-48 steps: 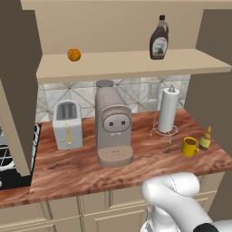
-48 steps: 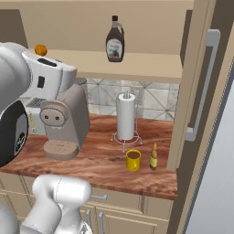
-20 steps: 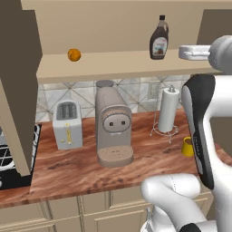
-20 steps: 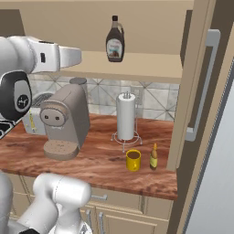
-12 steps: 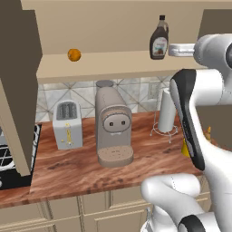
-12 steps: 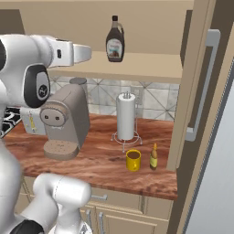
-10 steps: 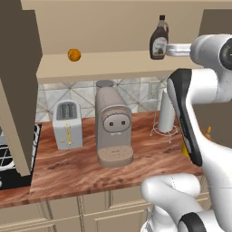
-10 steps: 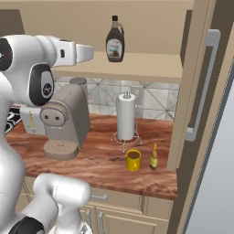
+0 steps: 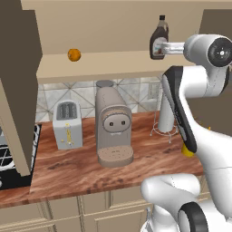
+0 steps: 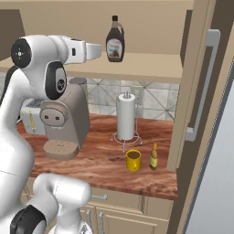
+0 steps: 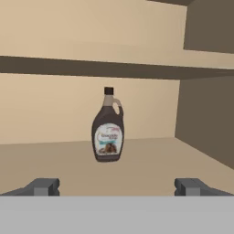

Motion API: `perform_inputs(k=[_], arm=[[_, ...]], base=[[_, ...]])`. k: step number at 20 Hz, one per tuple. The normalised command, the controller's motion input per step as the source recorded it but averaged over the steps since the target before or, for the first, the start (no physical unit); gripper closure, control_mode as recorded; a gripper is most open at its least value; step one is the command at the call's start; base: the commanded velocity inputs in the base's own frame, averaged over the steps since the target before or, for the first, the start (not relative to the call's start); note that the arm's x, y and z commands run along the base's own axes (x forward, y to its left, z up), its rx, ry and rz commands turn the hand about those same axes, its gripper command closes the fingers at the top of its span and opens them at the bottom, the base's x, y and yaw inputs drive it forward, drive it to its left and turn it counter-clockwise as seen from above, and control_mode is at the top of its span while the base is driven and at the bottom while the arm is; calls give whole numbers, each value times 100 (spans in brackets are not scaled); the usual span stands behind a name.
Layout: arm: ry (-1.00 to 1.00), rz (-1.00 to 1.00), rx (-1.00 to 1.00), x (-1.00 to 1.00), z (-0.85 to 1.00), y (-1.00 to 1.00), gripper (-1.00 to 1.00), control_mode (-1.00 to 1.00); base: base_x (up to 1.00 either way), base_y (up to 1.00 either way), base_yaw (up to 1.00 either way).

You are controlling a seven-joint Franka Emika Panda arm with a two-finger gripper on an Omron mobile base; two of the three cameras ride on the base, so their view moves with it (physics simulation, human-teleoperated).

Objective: Pick the syrup bottle and honey bottle from the cabinet and place them next to the mug.

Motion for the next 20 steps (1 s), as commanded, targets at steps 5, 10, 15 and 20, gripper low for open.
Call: perform_inputs(k=[5, 10, 15, 20], arm=[[0, 0, 0, 28, 3, -6, -100, -100], [0, 4, 0, 15, 5, 0, -100, -100], [-6, 6, 1, 39, 0, 0, -100, -100], [-9, 4, 0, 40, 0, 0, -100, -100]], base=[[0, 0, 0], [0, 0, 0], [0, 0, 0], [0, 0, 0]])
